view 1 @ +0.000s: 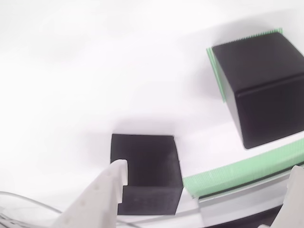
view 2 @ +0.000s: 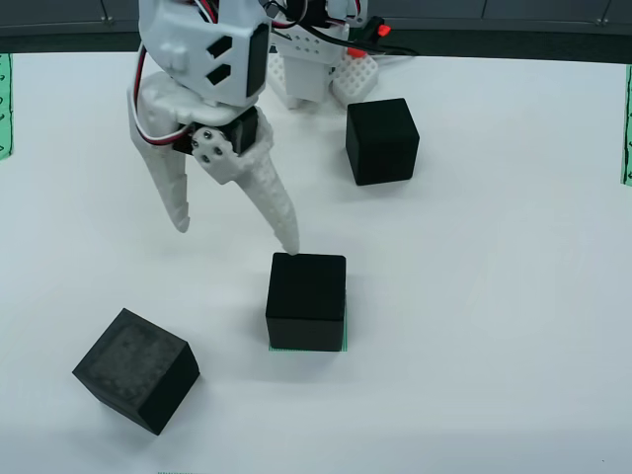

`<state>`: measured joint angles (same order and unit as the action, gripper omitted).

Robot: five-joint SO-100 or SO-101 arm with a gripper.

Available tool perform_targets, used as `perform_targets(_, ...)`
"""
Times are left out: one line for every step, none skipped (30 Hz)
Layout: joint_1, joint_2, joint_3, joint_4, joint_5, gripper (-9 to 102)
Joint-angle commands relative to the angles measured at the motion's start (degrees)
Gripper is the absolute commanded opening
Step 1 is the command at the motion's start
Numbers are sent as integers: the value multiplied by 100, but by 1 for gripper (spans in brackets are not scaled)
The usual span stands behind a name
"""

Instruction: Stack 3 Blocks on the chosen place.

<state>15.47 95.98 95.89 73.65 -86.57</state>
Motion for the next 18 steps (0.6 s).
perform_targets(255, -193, -580, -246, 272, 44)
perform_targets(325, -369, -747, -316, 352, 44)
perform_targets(396, -554, -914, -396, 439, 45)
perform_targets(457, -756, -1090, -466, 519, 46)
perform_targets(501, -958, -1266, -501, 598, 47)
perform_targets(536, -1151, -1477, -519, 694, 49)
perform_targets(580, -1336, -1679, -492, 721, 49)
perform_targets(624, -1503, -1854, -431, 721, 49)
perform_targets(668, -1652, -2021, -396, 721, 50)
perform_targets(712, -1802, -2206, -352, 721, 50)
perform_targets(756, -1951, -2399, -308, 721, 50)
perform_targets(791, -2101, -2566, -290, 721, 50)
perform_targets(826, -2232, -2707, -290, 721, 50)
perform_targets(853, -2373, -2848, -290, 721, 50)
perform_targets(861, -2505, -2979, -290, 712, 50)
perform_targets(870, -2628, -3094, -290, 703, 50)
perform_targets(870, -2751, -3182, -290, 677, 50)
perform_targets(870, -2874, -3287, -299, 668, 50)
